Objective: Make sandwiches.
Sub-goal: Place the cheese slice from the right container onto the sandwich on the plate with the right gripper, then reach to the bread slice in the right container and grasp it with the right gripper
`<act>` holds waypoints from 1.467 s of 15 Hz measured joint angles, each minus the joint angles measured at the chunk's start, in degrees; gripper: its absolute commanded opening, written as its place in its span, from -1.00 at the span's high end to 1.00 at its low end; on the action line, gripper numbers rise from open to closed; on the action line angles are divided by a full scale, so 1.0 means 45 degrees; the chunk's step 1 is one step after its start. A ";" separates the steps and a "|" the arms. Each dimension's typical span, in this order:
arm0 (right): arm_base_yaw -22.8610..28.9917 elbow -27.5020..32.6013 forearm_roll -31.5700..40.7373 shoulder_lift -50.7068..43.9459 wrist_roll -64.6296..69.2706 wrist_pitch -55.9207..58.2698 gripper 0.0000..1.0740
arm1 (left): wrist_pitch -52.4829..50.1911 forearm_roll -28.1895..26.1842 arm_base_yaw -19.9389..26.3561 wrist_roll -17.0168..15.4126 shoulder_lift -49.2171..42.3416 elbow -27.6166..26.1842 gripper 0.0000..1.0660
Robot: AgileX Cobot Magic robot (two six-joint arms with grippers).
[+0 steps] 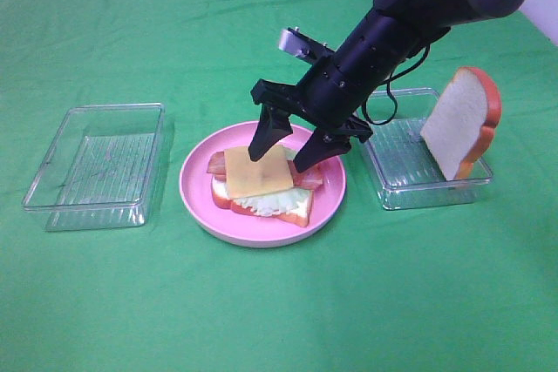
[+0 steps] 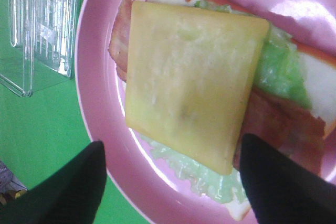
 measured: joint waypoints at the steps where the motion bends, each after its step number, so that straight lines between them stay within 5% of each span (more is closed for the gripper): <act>1: 0.0000 0.0000 -0.0204 -0.0076 0.0051 0.0000 -0.37 | 0.0000 0.0000 0.0000 0.0000 0.0000 0.0000 -0.51; 10: -0.0866 0.0000 -0.5246 -0.3743 0.2292 0.1197 -0.36 | 0.0000 0.0000 0.0000 -0.0025 0.0000 0.0000 -0.51; 17: -0.4049 0.0000 -0.6583 -0.4991 0.2292 0.2355 -0.36 | 0.0000 0.0000 0.0000 -0.0025 0.0000 0.0000 -0.51; 22: -0.4367 0.0000 -0.7245 -0.4482 0.2292 0.1897 -0.36 | 0.0000 0.0000 0.0000 -0.0038 0.0000 0.0000 -0.51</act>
